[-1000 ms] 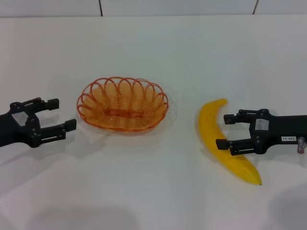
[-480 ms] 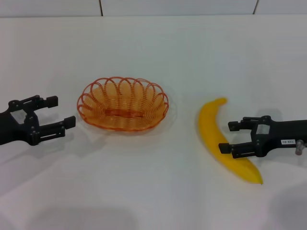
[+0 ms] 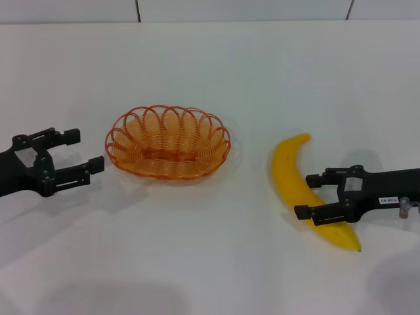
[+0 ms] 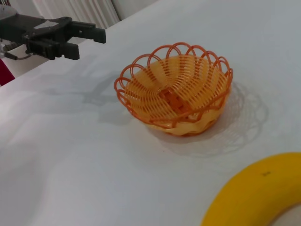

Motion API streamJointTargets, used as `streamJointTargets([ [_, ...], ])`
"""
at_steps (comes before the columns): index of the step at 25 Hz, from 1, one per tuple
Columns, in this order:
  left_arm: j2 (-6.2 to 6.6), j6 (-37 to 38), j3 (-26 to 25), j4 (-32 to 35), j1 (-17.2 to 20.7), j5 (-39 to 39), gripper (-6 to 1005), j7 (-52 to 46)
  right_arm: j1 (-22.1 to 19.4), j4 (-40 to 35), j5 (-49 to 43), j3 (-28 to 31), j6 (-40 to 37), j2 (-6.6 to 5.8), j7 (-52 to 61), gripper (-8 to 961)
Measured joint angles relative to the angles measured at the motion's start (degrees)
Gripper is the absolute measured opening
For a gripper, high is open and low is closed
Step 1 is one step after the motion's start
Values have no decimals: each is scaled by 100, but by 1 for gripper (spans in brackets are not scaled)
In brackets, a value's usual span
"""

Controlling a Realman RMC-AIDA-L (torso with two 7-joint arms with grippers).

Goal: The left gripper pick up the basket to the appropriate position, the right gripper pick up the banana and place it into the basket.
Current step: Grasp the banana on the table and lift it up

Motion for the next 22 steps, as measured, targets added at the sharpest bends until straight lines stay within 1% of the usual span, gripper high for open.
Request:
streamJointTargets([
  [9, 7, 205, -278, -9, 5, -33, 810, 8, 25, 65, -83, -16, 89, -3, 133, 814],
  [13, 6, 212, -300, -9, 12, -26, 810, 9, 25, 67, -66, -15, 199, -2, 416, 812],
  [20, 7, 221, -299, -9, 41, -25, 810, 9, 25, 29, 5, 52, 70, -10, 532, 810],
  [22, 9, 222, -299, -9, 42, -26, 810, 10, 25, 23, 8, 54, 64, -11, 551, 720],
])
